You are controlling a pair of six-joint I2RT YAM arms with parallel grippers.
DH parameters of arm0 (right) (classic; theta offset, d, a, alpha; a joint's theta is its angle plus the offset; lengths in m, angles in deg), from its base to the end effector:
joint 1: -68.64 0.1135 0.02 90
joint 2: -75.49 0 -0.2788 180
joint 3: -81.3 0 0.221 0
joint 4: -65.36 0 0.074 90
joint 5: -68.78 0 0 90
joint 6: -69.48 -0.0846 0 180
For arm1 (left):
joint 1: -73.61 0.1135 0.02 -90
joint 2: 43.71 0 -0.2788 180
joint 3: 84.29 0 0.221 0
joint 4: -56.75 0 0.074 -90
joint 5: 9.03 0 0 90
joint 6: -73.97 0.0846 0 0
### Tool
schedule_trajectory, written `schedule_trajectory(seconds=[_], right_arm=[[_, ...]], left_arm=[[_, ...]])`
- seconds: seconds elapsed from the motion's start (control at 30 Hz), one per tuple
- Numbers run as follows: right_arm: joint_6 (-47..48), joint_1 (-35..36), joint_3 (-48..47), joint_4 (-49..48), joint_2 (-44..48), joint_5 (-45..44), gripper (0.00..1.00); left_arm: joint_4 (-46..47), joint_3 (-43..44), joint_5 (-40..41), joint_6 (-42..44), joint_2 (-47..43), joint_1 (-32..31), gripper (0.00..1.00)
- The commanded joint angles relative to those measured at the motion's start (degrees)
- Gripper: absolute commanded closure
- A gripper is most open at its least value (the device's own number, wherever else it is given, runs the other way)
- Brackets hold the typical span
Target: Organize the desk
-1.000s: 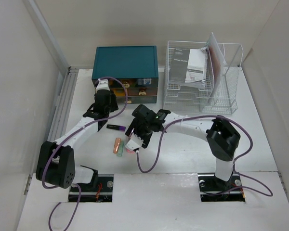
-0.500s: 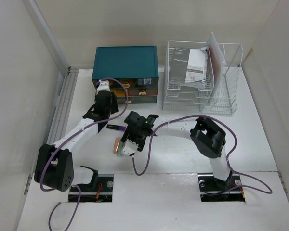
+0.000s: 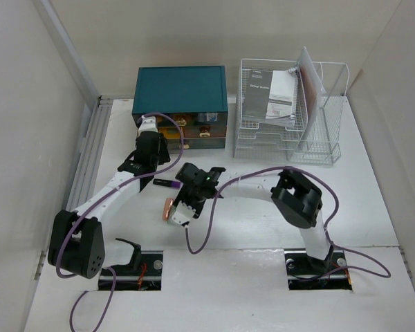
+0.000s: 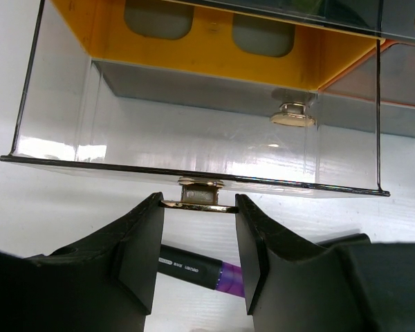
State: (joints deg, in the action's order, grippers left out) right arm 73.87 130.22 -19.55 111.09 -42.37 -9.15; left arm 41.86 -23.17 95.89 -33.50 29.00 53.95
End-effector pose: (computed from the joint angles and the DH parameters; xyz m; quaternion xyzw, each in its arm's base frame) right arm 0.1907 0.3896 0.1560 -0.9504 0.1770 0.0318 0.2537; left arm 0.2833 -0.0781 0.2659 -0.0522 0.8442 -0.0615 0.5299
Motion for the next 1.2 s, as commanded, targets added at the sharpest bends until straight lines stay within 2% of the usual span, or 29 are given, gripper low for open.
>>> schedule_trajectory(seconds=[0.0,0.2,0.27,0.37,0.53,0.8,0.9,1.17], right_arm=[[-7.0,0.6,2.5,-3.9,9.9,0.0,0.89],[-20.0,0.6,5.0,-9.8,21.4,-6.6,0.89],[-24.6,0.6,6.8,-15.8,24.7,-9.2,0.9],[-29.1,0.0,6.8,-20.3,25.7,-12.9,0.9],[-31.2,-2.1,5.6,-20.8,23.7,-16.2,0.9],[-29.7,-5.8,7.5,-21.4,23.1,-16.5,0.9],[-32.8,-9.3,7.5,-22.1,24.4,-16.5,0.93],[-39.6,-16.6,6.3,-21.3,27.2,-6.5,0.93]], left_arm=[[2.4,-0.5,-5.7,-2.0,-1.3,-1.3,1.0],[1.9,-1.1,-6.7,-2.7,-1.9,-1.3,1.0],[1.3,-1.1,-6.7,-3.2,-1.9,-1.3,1.0],[0.8,-1.6,-7.3,-3.2,-2.4,-1.3,1.0],[-0.2,-2.1,-7.3,-3.7,-3.6,-1.3,1.0],[-0.8,-2.1,-7.3,-3.7,-4.7,-1.3,1.0],[-0.8,-2.1,-7.8,-3.7,-4.7,-1.3,1.0],[-0.2,-2.6,-8.9,-3.7,-4.7,-1.3,1.0]])
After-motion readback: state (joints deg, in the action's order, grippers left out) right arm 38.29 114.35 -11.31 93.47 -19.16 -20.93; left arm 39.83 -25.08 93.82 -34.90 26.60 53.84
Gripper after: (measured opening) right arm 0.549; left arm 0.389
